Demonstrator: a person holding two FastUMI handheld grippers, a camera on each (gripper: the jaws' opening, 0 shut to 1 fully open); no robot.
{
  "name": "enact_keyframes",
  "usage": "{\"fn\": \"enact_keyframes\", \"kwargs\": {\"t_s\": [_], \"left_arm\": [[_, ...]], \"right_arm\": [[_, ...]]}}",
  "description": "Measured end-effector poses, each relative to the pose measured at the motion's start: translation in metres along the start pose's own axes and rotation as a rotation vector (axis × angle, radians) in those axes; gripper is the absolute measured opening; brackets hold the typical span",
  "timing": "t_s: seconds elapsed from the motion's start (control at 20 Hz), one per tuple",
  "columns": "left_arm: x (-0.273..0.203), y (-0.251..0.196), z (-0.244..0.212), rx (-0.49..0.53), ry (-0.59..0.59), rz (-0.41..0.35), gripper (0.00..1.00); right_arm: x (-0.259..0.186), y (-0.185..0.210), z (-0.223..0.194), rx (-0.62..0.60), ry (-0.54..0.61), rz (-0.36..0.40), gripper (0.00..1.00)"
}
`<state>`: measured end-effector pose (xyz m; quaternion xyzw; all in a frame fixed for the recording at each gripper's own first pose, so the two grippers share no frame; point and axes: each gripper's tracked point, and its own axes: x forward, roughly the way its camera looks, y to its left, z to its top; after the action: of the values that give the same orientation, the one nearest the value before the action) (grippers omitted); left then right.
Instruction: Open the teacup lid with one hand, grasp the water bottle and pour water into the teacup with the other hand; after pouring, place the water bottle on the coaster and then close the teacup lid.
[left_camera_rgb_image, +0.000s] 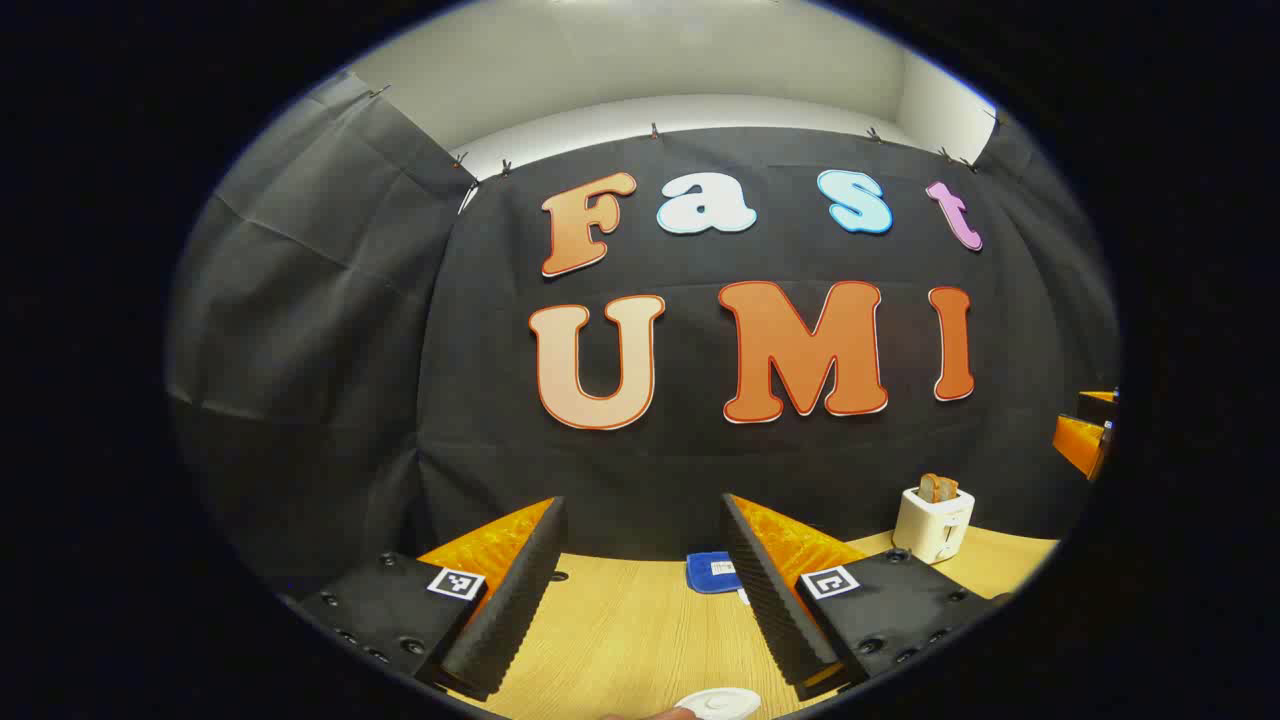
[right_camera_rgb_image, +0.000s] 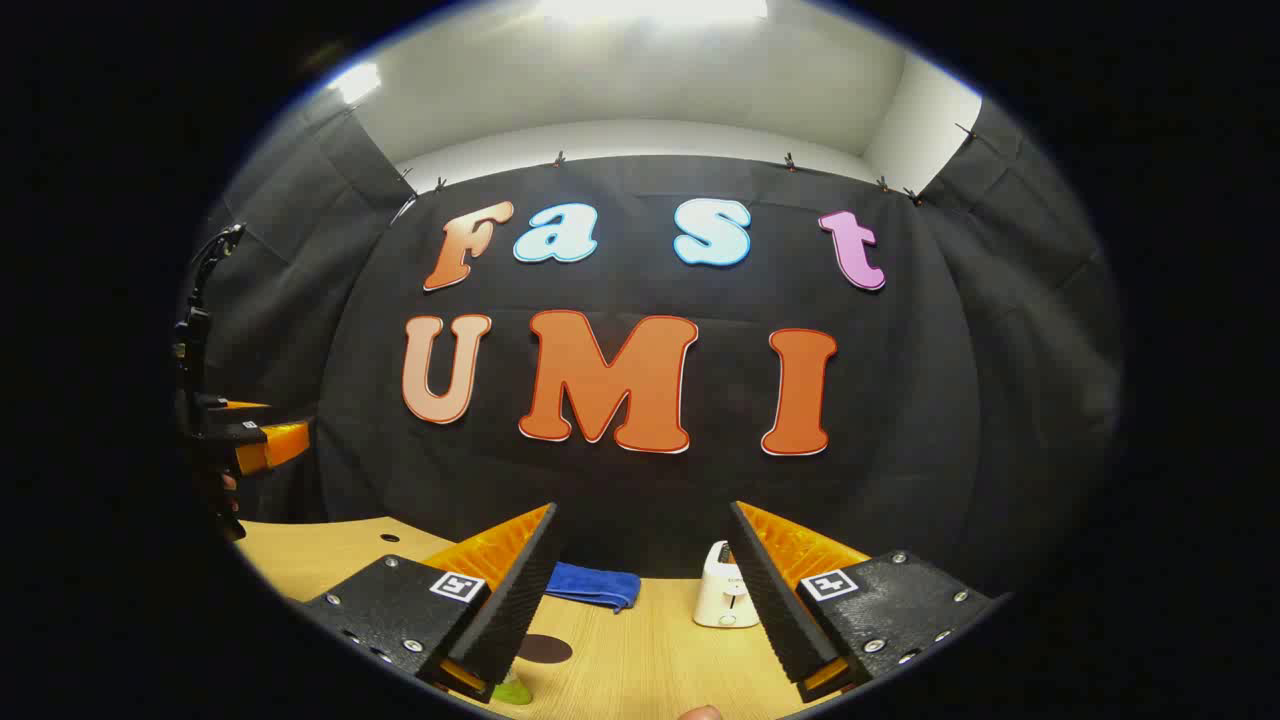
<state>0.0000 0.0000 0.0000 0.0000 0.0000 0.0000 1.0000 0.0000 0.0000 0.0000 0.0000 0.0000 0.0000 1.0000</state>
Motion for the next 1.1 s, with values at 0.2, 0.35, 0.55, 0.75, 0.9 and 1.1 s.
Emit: {"fn": "enact_keyframes", "kwargs": {"t_s": [0.2, 0.35, 0.55, 0.75, 0.9, 1.1], "left_arm": [[-0.003, -0.001, 0.005, -0.012, -0.014, 0.004, 0.97], [-0.006, -0.002, 0.008, -0.017, -0.022, 0.002, 0.97], [-0.009, 0.0, 0.013, -0.021, -0.041, 0.012, 0.97], [-0.011, -0.006, 0.014, -0.034, -0.045, -0.013, 0.97], [-0.012, -0.009, 0.01, -0.03, -0.039, -0.018, 0.99], [-0.013, -0.019, -0.01, -0.012, -0.006, -0.056, 0.99]], "right_arm": [[-0.001, 0.001, -0.001, 0.015, 0.007, 0.02, 0.99], [-0.001, 0.0, -0.001, 0.022, 0.013, 0.022, 0.99], [-0.005, 0.005, -0.002, 0.021, 0.017, 0.05, 0.99], [-0.003, 0.009, 0.0, 0.005, 0.007, 0.06, 0.99], [-0.007, 0.016, -0.004, 0.002, 0.009, 0.077, 0.99], [-0.007, 0.029, -0.024, 0.009, 0.042, 0.109, 0.99]]}}
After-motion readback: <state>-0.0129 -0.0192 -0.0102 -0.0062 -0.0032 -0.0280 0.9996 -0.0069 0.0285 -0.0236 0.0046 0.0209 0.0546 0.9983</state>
